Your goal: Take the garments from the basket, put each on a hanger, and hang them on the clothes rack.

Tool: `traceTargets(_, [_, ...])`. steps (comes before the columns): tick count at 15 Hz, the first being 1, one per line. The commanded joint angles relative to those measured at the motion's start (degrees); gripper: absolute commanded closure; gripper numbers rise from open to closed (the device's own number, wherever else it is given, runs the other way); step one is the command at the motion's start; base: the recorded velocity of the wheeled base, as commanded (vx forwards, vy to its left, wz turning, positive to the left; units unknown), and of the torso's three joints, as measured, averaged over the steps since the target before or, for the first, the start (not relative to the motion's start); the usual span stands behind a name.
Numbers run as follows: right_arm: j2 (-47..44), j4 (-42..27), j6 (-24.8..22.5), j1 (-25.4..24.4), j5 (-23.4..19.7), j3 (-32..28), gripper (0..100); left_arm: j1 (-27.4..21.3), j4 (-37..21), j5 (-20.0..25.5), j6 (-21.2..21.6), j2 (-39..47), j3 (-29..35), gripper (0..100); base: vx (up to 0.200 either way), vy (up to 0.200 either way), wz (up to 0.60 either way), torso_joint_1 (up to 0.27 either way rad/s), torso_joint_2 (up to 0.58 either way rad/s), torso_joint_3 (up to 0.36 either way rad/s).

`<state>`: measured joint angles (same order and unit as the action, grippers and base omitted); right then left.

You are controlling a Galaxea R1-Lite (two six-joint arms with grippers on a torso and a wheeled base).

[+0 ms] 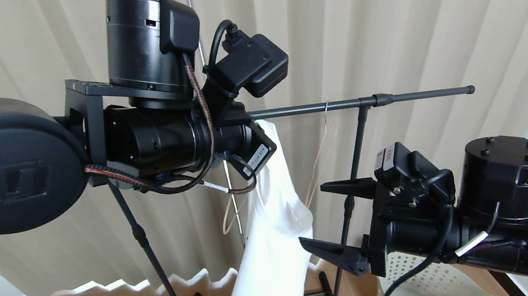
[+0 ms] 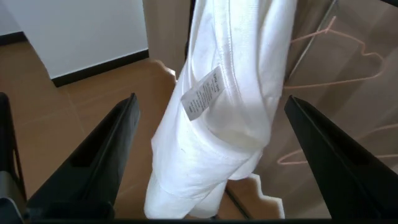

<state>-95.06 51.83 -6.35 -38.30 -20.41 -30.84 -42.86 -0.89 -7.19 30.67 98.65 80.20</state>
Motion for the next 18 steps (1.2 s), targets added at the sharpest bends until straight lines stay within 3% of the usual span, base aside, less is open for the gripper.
traceTargets(1, [0.14,0.11,-0.15,3.94,-5.61,0.96,0,0.59,0.01,1.39,0.09,-1.18,-0.31,100,0.0,0.0,0.0,0.0,0.0,0.0])
traceTargets(6, [-1.27,0.11,-0.06,9.39,-12.64,0.43,0,0.76,0.01,4.56,0.09,-2.23,-1.45,100,0.0,0.0,0.0,0.0,0.0,0.0])
traceTargets(10, [-3.64,3.36,0.46,10.44,-18.0,0.96,0,0.67,0.01,9.83,0.0,-2.76,-2.24,100,0.0,0.0,0.0,0.0,0.0,0.0])
traceTargets(14, [-3.64,3.71,0.9,10.35,-24.42,2.45,0,0.67,0.19,10.27,-0.35,-2.76,-2.24,100,0.0,0.0,0.0,0.0,0.0,0.0])
traceTargets(18, [-1.53,3.62,0.99,8.68,-24.15,2.72,0,0.59,0.19,10.18,-1.23,-2.76,-2.33,100,0.0,0.0,0.0,0.0,0.0,0.0])
